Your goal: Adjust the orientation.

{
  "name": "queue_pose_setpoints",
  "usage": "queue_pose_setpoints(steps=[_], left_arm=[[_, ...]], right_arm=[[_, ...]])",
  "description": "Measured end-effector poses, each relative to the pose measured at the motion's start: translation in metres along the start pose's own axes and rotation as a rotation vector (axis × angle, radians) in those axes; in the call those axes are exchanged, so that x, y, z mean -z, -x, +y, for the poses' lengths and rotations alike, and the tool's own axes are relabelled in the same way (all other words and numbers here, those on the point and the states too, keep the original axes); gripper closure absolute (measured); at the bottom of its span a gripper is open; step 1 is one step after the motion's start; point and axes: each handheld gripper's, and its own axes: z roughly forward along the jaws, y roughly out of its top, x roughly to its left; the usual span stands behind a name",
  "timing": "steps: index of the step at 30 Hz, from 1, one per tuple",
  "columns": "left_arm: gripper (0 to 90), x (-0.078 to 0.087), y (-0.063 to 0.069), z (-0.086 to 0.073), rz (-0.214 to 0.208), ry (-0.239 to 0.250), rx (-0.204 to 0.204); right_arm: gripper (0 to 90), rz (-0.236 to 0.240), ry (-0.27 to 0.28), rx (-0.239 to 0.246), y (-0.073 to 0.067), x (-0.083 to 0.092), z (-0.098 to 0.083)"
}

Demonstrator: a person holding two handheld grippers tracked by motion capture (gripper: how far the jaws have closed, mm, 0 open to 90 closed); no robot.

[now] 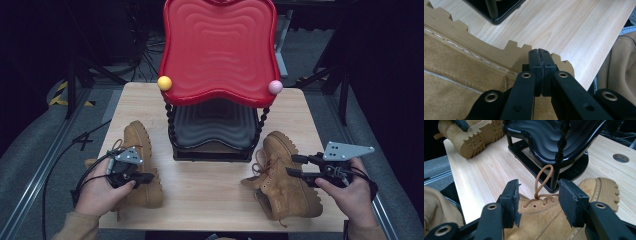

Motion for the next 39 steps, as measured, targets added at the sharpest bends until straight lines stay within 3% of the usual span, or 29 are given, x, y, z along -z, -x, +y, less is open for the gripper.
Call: queue_pose_setpoints(steps=[3, 8, 16, 21, 27, 28, 29, 31, 33, 39], left_arm=[[90.0, -0.005, 0.0, 0.008, -0.013, -0.012, 0.009], [90.0, -0.014, 0.005, 0.022, 0.031, -0.06, -0.014], [90.0, -0.025, 0.007, 0.035, 0.036, -0.107, -0.031], [90.0, -0.025, 0.012, 0.044, 0.034, -0.086, -0.063], [89.7, -0.016, 0.026, 0.057, 0.016, 0.083, -0.112], [88.3, -0.012, 0.03, 0.059, -0.022, 0.156, -0.113], [85.4, -0.007, 0.033, 0.061, -0.05, 0.196, -0.112], [82.0, -0.001, 0.038, 0.063, -0.035, 0.246, -0.129], [76.2, 0.006, 0.041, 0.063, -0.057, 0.316, -0.121], [61.8, 0.023, 0.035, 0.056, -0.03, 0.403, -0.084]], right_arm=[[52.0, -0.01, -0.003, -0.006, -0.002, 0.004, -0.003], [51.9, -0.03, -0.002, -0.021, -0.004, 0.013, -0.009], [51.7, -0.061, 0.0, -0.043, -0.005, 0.025, -0.017], [51.4, -0.068, -0.004, -0.047, -0.007, 0.027, -0.02], [51.3, -0.081, -0.002, -0.047, -0.008, 0.031, -0.022], [51.3, -0.082, -0.002, -0.05, -0.009, 0.032, -0.022], [51.2, -0.084, -0.002, -0.054, -0.009, 0.033, -0.023], [51.2, -0.087, 0.0, -0.052, -0.008, 0.033, -0.023], [51.1, -0.087, 0.0, -0.052, -0.008, 0.033, -0.023], [51.0, -0.082, 0.001, -0.05, -0.008, 0.032, -0.022]])
